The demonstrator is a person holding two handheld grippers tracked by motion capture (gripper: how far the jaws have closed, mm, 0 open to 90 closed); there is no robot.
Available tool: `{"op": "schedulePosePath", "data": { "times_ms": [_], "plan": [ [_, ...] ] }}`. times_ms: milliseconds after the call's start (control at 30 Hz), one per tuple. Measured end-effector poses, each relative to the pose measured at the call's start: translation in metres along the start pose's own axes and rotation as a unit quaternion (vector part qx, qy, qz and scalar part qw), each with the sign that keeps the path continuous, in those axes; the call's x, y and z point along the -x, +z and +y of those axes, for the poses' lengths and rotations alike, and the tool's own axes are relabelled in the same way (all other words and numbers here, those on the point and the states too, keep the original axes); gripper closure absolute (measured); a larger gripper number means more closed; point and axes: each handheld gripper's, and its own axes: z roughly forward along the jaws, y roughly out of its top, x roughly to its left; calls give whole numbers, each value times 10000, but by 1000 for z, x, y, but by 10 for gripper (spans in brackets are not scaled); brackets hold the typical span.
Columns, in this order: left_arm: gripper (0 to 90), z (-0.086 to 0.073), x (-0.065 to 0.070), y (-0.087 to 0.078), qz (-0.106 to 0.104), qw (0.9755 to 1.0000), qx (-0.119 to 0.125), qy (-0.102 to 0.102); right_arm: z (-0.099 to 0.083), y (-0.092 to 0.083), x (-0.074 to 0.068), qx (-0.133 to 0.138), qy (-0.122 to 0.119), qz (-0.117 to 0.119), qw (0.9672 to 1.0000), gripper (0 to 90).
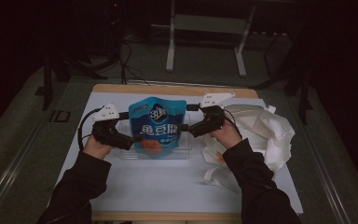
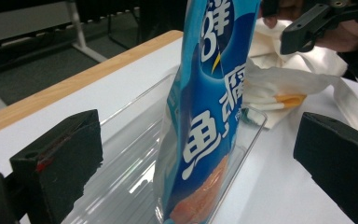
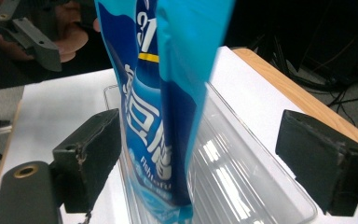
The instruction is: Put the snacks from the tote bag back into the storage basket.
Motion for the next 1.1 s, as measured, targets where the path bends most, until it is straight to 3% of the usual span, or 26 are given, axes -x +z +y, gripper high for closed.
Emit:
{"op": "schedulePosePath", "data": {
  "times_ms": [200, 467, 733, 867, 1100],
  "plan": [
    [16, -8, 10, -8, 162, 9998, 34, -71, -8, -15, -6, -37, 10, -94, 9999, 143],
    [16, -18, 32, -12, -19, 10000, 44, -26, -24, -32, -16, 31, 112, -223, 9997, 143],
    [16, -29, 48, -17, 41, 9999, 92, 2, -38, -49, -26, 108, 123, -331, 9993, 144],
    [16, -34, 57, -18, -132, 9999, 95, -18, -47, -57, -33, 112, 114, -290, 9995, 144],
    [16, -35, 77, -12, -429, 9989, 54, 187, -60, -68, -45, 86, 67, -300, 9995, 144]
  ]
}}
